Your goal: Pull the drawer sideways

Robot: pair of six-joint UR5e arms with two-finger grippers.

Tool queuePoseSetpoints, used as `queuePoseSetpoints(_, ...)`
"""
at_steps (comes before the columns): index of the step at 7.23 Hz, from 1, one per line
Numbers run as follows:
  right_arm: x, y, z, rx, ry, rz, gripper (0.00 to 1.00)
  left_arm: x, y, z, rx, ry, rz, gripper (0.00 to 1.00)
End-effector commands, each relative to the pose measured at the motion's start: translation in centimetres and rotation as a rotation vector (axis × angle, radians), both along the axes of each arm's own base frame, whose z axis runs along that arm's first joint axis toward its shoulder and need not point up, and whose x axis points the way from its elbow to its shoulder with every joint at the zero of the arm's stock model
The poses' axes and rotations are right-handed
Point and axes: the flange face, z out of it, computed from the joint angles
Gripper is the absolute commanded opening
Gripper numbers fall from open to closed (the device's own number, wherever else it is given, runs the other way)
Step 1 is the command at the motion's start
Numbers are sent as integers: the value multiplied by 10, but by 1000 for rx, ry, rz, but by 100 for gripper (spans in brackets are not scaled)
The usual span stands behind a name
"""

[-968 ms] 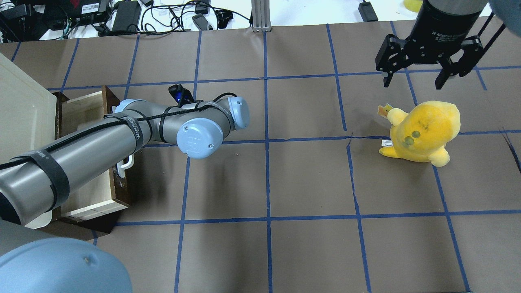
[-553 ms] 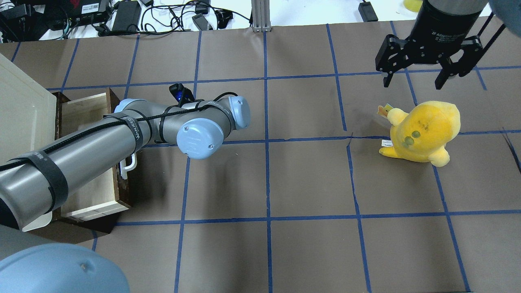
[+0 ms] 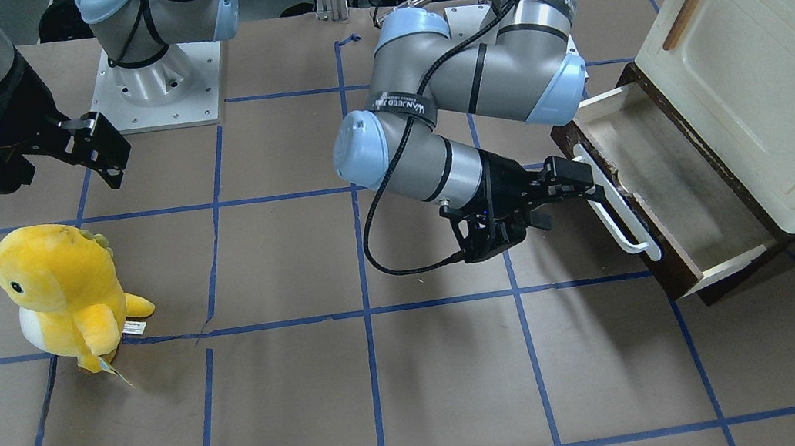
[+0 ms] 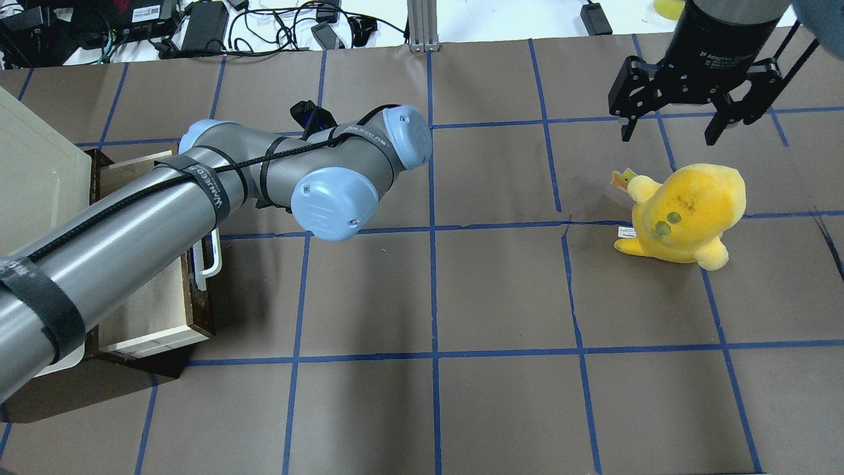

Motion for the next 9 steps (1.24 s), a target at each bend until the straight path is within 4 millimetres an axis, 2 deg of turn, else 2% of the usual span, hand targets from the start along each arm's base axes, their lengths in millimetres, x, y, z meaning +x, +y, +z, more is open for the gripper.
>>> queuePoseSetpoints(1, 0, 0, 0, 0, 0, 1, 100, -19, 12, 97, -6, 399, -16, 100)
queuePoseSetpoints(2, 0, 0, 0, 0, 0, -1, 100, -10, 21, 135, -6, 504, -51, 100)
queuePoseSetpoints(3, 0, 0, 0, 0, 0, -1, 100, 10, 30, 165, -29, 609, -31, 100)
queuePoseSetpoints(4, 0, 0, 0, 0, 0, 1, 100, 28, 38, 190, -35, 762, -27, 100)
queuePoseSetpoints(5, 0, 0, 0, 0, 0, -1, 100, 53, 43, 210, -75, 846, 5, 100)
queuePoseSetpoints(6, 0, 0, 0, 0, 0, -1, 100, 74, 48, 218, -82, 904, 35, 100)
queuePoseSetpoints(7, 0, 0, 0, 0, 0, 1, 100, 84, 60, 226, -61, 933, 69, 100)
queuePoseSetpoints(9, 0, 0, 0, 0, 0, 1, 100, 94, 64, 235, -74, 939, 62, 100)
